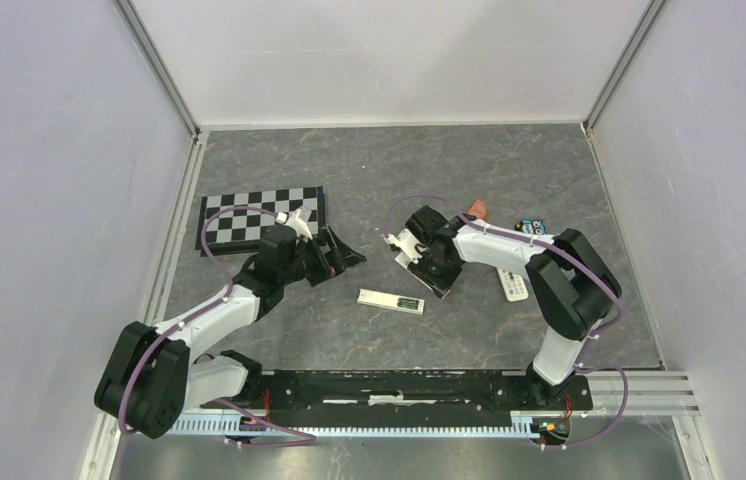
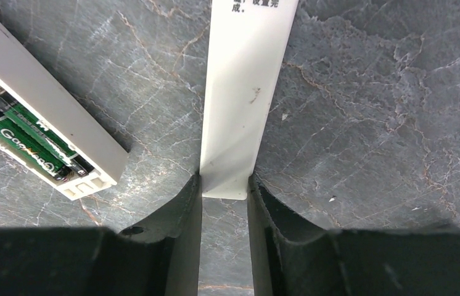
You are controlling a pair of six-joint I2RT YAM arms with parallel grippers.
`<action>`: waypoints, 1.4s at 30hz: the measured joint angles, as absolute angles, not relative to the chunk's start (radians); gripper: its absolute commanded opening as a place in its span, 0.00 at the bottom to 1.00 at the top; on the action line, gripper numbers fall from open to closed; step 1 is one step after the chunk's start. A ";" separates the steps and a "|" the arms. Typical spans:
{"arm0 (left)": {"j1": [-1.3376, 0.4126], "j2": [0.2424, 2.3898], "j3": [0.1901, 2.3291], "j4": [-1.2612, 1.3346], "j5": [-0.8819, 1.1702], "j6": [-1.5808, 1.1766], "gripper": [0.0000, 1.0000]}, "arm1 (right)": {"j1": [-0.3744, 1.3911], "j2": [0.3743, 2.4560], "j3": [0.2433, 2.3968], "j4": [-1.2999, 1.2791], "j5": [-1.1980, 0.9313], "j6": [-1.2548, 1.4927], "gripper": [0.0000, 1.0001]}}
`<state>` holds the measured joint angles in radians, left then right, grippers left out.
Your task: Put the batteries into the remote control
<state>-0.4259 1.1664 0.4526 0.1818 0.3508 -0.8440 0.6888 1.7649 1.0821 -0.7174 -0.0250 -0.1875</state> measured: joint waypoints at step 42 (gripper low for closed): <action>-0.459 1.278 0.503 0.212 0.368 -0.892 0.98 | 0.682 1.848 1.200 -0.463 0.025 0.036 0.59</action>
<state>-0.4587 1.2781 0.5026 0.2123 0.3676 -0.8921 0.6823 1.8484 1.1999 -0.4633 0.0246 0.0360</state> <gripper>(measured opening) 0.979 0.605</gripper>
